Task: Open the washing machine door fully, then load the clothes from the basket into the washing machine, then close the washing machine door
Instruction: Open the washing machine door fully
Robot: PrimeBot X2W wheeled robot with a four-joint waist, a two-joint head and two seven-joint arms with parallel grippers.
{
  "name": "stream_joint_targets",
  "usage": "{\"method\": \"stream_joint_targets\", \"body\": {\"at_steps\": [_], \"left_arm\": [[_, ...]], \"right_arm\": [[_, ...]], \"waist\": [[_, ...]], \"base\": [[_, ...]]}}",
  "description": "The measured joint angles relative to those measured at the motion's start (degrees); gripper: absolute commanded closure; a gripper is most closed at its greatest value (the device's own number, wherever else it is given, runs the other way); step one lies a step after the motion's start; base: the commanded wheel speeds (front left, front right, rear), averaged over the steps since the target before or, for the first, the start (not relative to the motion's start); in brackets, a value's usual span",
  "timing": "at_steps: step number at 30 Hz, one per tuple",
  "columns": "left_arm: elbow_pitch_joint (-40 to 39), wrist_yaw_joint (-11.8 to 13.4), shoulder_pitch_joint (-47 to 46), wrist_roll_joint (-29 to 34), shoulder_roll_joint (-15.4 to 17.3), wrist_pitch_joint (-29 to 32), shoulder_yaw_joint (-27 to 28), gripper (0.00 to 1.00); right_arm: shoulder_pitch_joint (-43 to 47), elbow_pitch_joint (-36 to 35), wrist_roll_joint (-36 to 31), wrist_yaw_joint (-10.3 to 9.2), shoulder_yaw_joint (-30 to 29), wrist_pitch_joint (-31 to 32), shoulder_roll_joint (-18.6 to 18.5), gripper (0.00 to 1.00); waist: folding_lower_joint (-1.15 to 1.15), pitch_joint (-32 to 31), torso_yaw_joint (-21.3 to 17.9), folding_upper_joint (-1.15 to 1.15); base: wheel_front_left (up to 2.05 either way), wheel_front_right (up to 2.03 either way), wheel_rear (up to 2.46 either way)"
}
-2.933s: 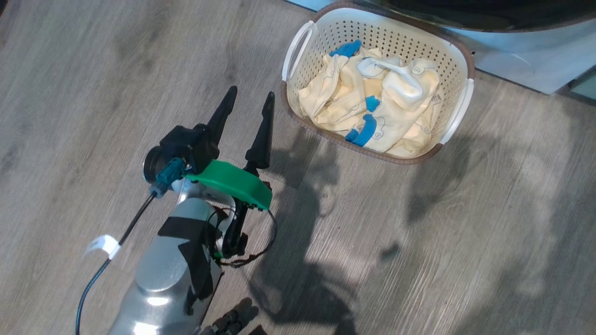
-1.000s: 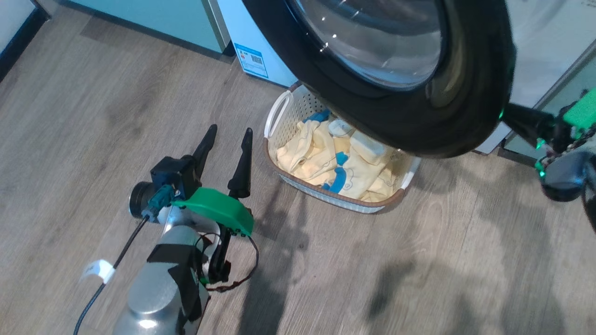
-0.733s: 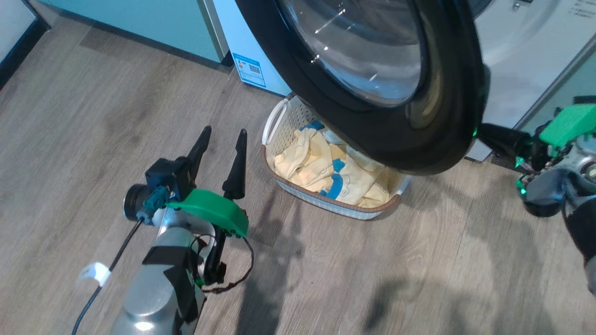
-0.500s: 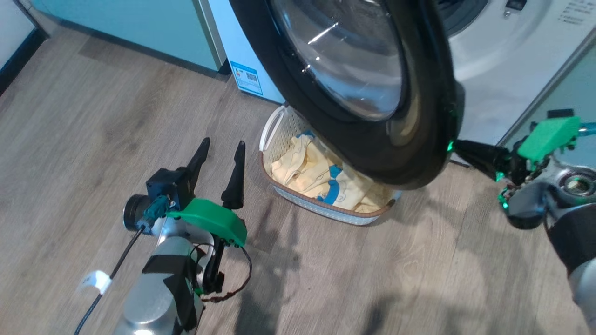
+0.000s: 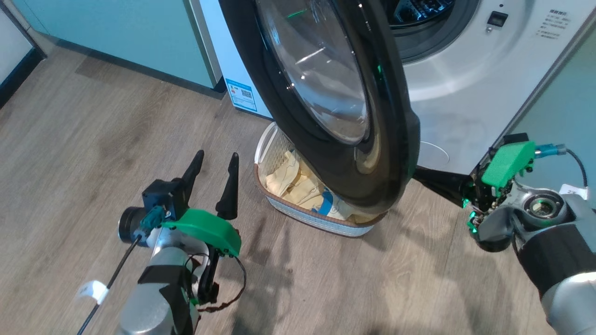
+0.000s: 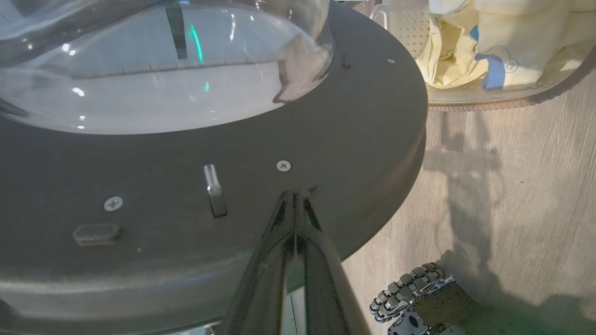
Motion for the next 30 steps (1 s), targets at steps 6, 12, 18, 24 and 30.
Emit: {"method": "stream_joint_targets", "body": {"at_steps": [6, 12, 18, 24, 30], "left_arm": [[0.05, -0.46, 0.13, 0.0, 0.01, 0.0, 0.26, 0.0], [0.08, -0.48, 0.13, 0.01, 0.01, 0.0, 0.35, 0.0], [0.12, -0.48, 0.13, 0.03, 0.01, 0.0, 0.46, 0.0], [0.7, -0.99, 0.46, 0.75, 0.01, 0.0, 1.6, 0.0], [1.3, -1.47, 2.23, 1.65, 0.02, 0.0, 2.47, 0.0]], "right_arm": [[1.19, -1.07, 0.47, 0.0, 1.2, 0.42, 1.12, 1.0], [2.42, -1.71, 1.38, 0.0, 2.78, 0.49, 1.66, 1.0], [3.22, -2.5, 2.43, 0.0, 3.15, 0.34, 1.94, 1.0], [3.55, -2.74, 2.92, 0.0, 3.12, -0.7, 2.45, 1.0], [6.28, -3.59, 2.93, 0.0, 2.45, -3.09, 2.61, 1.0]], "waist": [[0.0, -0.23, -0.42, 0.0], [0.0, -0.29, -0.74, 0.0], [0.0, -0.59, -0.88, 0.0], [0.0, -1.84, -1.52, 0.0], [0.0, -3.98, -2.65, 0.0]], "base": [[0.0, 0.0, 0.0], [0.0, 0.0, 0.0], [0.0, 0.0, 0.0], [0.0, 0.0, 0.0], [0.0, 0.0, 0.0]]}}
